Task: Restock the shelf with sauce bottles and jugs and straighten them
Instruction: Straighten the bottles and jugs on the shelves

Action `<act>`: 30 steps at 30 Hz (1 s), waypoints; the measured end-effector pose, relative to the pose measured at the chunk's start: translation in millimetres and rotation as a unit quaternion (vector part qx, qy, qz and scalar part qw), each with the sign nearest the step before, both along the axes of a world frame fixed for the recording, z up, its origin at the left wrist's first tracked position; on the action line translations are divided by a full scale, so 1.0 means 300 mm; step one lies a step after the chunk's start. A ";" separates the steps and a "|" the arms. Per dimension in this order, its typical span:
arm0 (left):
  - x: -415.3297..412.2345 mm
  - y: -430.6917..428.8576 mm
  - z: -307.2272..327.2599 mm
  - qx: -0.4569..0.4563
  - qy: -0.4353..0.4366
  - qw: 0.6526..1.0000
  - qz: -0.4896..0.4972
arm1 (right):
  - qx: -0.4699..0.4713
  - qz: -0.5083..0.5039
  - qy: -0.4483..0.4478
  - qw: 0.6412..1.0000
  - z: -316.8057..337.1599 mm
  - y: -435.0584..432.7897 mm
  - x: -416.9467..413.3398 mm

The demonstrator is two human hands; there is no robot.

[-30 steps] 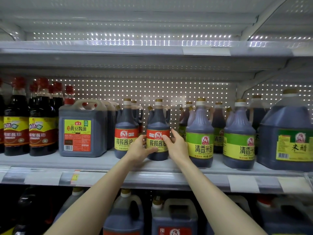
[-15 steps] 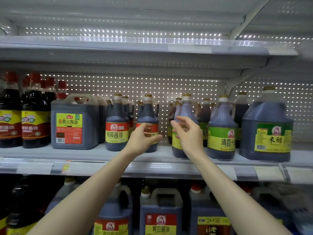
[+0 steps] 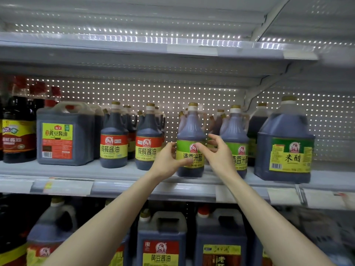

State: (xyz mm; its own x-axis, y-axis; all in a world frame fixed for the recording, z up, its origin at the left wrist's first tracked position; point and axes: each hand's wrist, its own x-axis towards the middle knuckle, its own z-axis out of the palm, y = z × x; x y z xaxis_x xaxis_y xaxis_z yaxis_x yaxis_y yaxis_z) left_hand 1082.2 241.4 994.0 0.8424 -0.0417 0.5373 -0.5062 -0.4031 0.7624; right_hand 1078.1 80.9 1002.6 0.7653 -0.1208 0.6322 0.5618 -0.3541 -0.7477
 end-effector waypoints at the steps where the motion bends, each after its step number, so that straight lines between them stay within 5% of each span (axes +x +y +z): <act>1: 0.003 -0.004 -0.001 0.007 0.001 1.000 0.008 | -0.001 0.004 0.005 1.000 -0.001 -0.001 0.006; 30: 0.167 0.001 -0.004 0.058 0.036 0.997 0.024 | -0.028 -0.033 0.035 0.998 -0.020 0.048 0.124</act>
